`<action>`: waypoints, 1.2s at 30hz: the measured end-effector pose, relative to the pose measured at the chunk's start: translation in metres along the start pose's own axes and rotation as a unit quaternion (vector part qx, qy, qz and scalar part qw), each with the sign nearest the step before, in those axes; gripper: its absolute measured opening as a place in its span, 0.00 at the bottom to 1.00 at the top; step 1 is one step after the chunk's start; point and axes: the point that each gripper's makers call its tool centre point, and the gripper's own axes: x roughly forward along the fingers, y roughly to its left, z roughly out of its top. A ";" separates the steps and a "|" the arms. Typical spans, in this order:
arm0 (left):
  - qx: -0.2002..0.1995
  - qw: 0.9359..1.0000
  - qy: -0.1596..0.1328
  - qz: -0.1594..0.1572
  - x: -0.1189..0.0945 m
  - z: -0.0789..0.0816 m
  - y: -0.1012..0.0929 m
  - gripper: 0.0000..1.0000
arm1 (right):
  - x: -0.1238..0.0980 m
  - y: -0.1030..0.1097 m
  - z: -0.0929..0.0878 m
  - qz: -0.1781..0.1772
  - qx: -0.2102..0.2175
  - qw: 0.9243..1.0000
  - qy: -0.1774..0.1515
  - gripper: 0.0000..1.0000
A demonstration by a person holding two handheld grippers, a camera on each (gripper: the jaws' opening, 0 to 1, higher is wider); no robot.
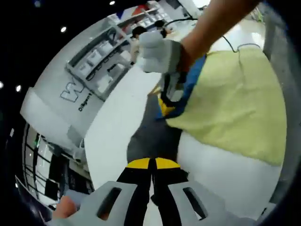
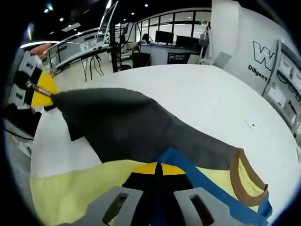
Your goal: Fold the garment on the visible template until the final outline fits inside the template.
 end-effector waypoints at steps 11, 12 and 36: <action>-0.028 0.995 0.002 -0.093 0.032 -0.003 -0.065 0.01 | 0.001 0.000 0.000 0.000 0.000 1.000 0.003 0.00; -0.045 0.994 0.008 -0.104 0.032 -0.006 -0.069 0.01 | 0.001 0.000 0.000 0.000 0.001 1.000 0.002 0.00; -0.538 0.842 0.027 0.038 -0.002 -0.086 0.031 0.14 | 0.002 -0.001 0.001 -0.001 0.003 1.000 -0.001 0.00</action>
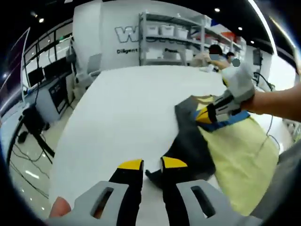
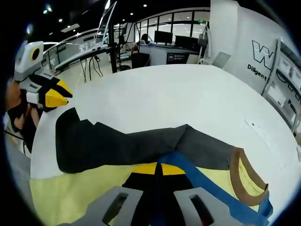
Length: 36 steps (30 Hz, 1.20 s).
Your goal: Fold the garment on the visible template until the final outline fits inside the template.
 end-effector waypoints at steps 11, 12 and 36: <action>-0.083 0.994 0.070 0.018 0.020 -0.029 0.005 0.16 | 0.000 0.000 0.000 0.000 0.001 1.000 -0.002 0.00; -0.086 0.994 0.073 0.017 0.021 -0.030 0.005 0.16 | 0.000 0.000 0.000 0.000 0.001 1.000 -0.002 0.00; -0.144 0.983 -0.081 0.077 -0.039 0.004 0.051 0.00 | 0.001 -0.001 0.000 0.000 -0.002 1.000 0.000 0.00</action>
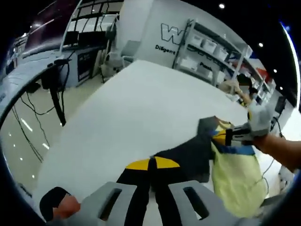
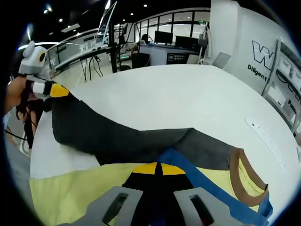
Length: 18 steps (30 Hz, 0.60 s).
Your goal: Fold the garment on the visible template until the final outline fits inside the template.
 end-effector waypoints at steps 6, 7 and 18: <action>-0.020 0.992 -0.120 0.023 -0.019 0.029 0.019 0.00 | 0.000 0.000 0.000 -0.002 -0.001 1.000 0.001 0.00; -0.029 0.987 -0.156 0.026 -0.024 0.038 0.022 0.00 | 0.000 0.000 0.000 -0.002 -0.001 1.000 0.002 0.00; -0.079 0.964 -0.246 0.064 -0.025 0.054 0.053 0.00 | 0.000 0.000 0.001 -0.002 -0.001 1.000 0.001 0.00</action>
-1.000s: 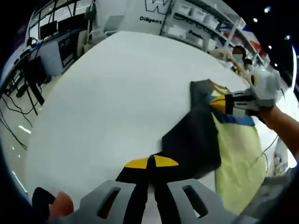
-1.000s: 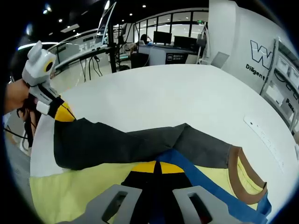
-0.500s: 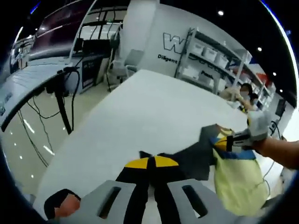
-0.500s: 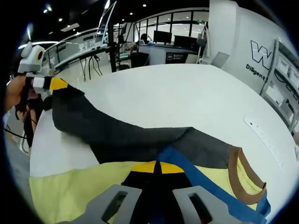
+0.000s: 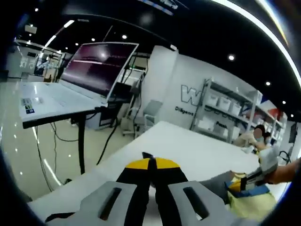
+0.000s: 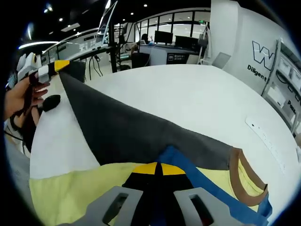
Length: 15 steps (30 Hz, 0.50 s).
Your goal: Fold the garment on the visible template until the final outline fits inside the template.
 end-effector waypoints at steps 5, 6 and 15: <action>-0.009 0.998 0.043 0.039 0.001 -0.022 0.015 0.00 | 0.000 0.000 0.000 0.001 0.001 1.000 -0.001 0.00; -0.002 0.996 0.072 0.055 -0.001 -0.035 0.021 0.00 | 0.000 0.000 0.000 0.002 0.002 1.000 -0.001 0.00; -0.013 0.992 0.093 0.080 -0.007 -0.049 0.030 0.00 | 0.000 0.001 0.000 0.001 0.004 1.000 -0.001 0.00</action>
